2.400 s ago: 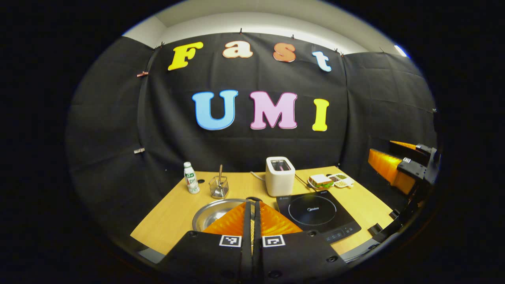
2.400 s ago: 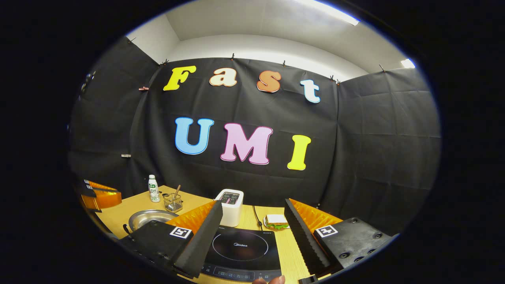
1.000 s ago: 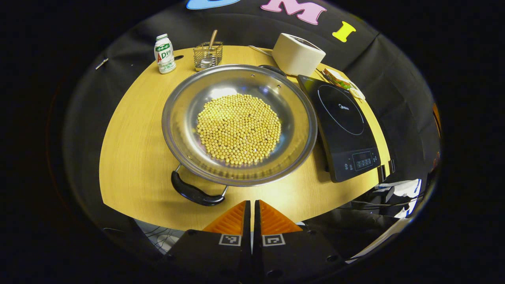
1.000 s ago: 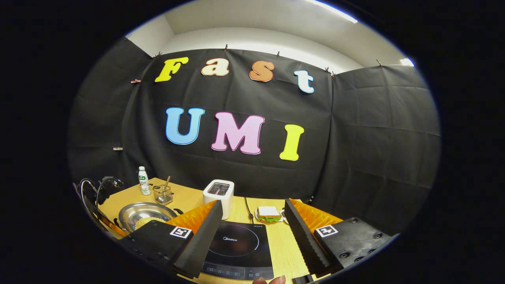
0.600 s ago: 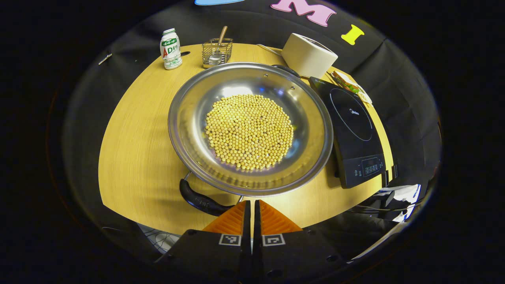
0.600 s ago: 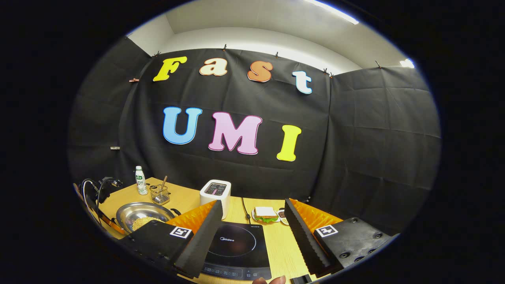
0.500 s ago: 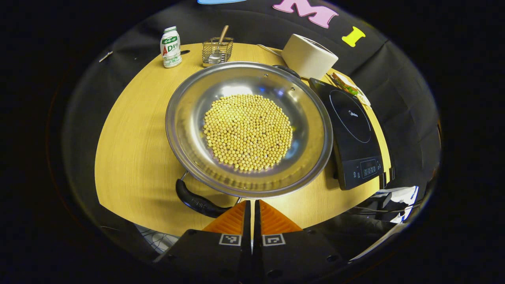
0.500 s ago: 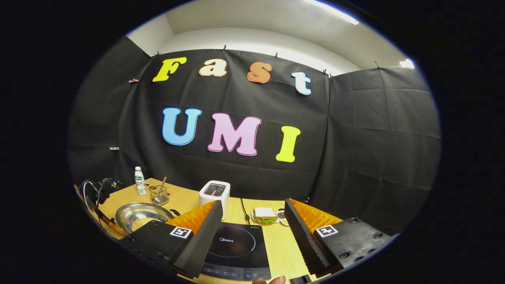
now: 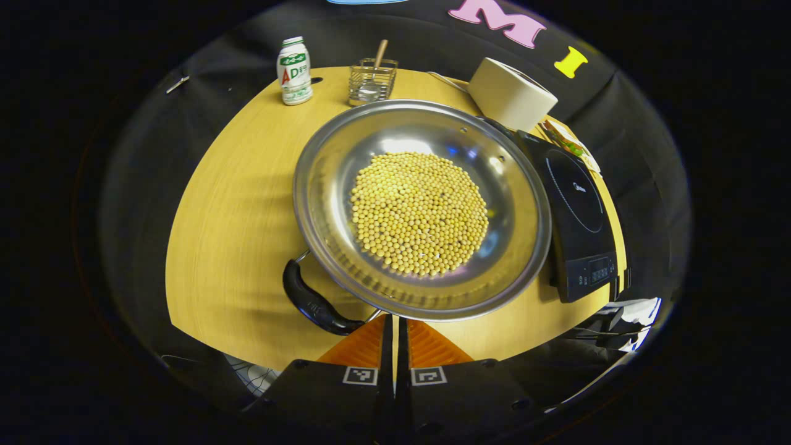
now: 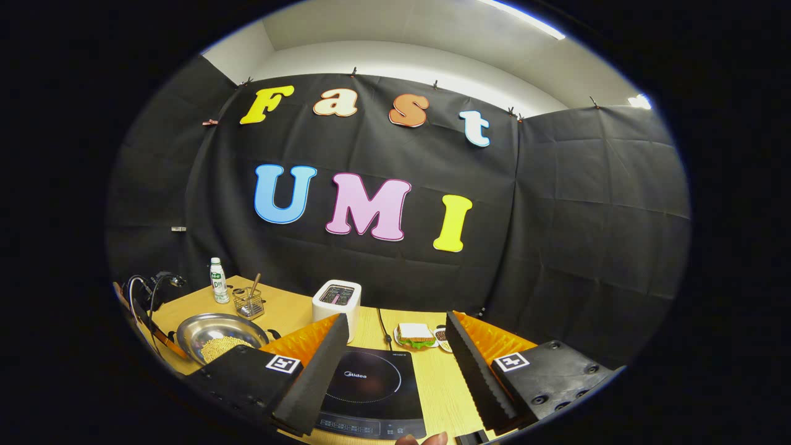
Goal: First push the handle of the pot to place it horizontally, then grasp the pot with both hands and set it on the induction cooktop.
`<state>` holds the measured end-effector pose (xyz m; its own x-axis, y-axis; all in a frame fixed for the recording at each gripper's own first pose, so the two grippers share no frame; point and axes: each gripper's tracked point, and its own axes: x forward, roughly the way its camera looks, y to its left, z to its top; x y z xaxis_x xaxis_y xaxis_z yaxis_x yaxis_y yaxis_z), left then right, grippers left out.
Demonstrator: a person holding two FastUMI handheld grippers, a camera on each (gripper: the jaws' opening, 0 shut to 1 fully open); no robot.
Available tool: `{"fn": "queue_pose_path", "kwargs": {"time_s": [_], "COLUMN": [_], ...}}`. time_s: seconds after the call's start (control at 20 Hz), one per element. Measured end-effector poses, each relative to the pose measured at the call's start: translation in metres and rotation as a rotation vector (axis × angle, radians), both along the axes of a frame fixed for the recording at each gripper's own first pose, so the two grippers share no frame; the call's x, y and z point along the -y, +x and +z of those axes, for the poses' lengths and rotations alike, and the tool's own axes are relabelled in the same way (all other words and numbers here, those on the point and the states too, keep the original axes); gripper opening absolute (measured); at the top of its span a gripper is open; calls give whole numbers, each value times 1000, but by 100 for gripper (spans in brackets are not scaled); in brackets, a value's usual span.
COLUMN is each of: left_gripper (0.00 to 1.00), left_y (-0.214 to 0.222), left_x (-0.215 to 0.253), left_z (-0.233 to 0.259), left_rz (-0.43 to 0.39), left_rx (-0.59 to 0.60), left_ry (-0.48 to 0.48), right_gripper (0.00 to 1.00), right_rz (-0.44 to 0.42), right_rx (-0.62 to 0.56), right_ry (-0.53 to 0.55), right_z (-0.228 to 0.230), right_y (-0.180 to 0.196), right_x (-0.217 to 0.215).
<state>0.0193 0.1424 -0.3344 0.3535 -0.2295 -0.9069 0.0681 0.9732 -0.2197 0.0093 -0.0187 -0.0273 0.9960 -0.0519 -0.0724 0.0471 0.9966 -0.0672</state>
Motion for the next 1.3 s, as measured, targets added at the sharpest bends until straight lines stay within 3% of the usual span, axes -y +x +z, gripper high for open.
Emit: {"fn": "queue_pose_path", "kwargs": {"time_s": [0.55,1.3], "left_gripper": [5,5], "left_y": [32,96], "left_x": [-66,-124], "left_z": [-11,-20], "left_rz": [193,331], "left_rx": [0,54], "left_ry": [54,71], "right_gripper": [98,98], "right_rz": [-11,-5], "right_rx": [-27,-87], "right_ry": [2,-37], "right_z": [-8,-25], "right_y": [-2,-9], "right_x": [2,-4]}}
